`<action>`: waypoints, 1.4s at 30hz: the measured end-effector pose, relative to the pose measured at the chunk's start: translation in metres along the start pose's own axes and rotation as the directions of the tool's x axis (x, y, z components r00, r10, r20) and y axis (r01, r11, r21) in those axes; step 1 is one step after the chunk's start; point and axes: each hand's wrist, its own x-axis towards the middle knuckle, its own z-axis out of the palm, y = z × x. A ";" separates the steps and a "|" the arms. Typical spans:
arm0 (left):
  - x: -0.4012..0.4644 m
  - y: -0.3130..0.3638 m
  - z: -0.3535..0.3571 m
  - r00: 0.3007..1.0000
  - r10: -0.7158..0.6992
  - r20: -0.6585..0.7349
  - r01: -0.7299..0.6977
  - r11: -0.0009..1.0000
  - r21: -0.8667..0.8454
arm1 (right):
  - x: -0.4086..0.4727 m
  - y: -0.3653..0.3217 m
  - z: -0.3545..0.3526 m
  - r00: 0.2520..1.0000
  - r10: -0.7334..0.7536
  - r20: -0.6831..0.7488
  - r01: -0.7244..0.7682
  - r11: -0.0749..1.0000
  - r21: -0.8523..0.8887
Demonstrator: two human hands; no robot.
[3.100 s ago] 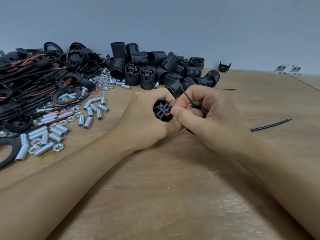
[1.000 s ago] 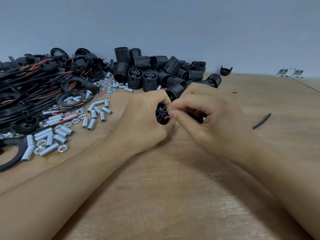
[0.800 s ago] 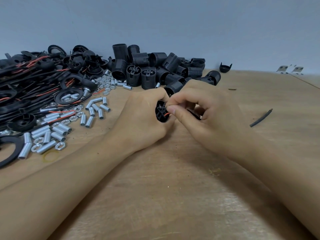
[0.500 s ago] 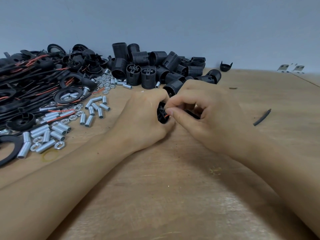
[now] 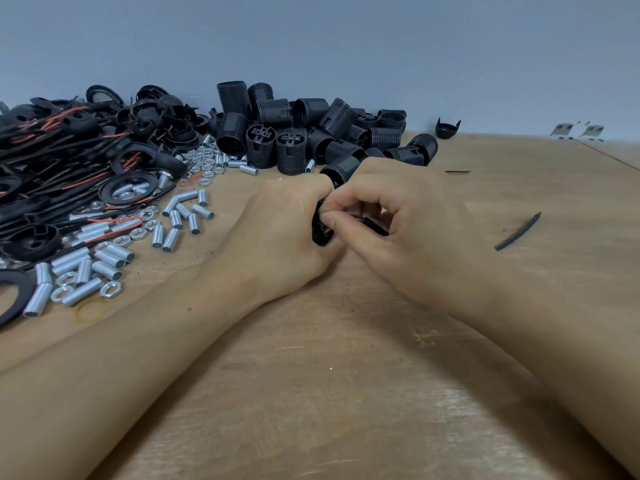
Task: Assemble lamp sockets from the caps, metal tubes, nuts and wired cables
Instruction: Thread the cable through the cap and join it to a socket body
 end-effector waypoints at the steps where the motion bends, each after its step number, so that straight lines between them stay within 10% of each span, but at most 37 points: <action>1: 0.000 0.001 0.000 1.000 0.002 0.008 -0.002 1.000 -0.001 | 0.000 0.000 0.001 1.000 -0.004 -0.002 0.004 1.000 -0.009; 32: -0.007 -0.004 0.002 0.991 -0.074 0.113 0.110 0.929 -0.353 | 0.002 0.011 0.007 0.992 0.128 -0.008 -0.125 0.978 0.165; 42: -0.010 -0.012 -0.005 0.998 0.022 -0.063 -0.042 0.941 -0.335 | 0.005 0.025 0.006 0.911 0.413 0.020 -0.359 0.765 0.535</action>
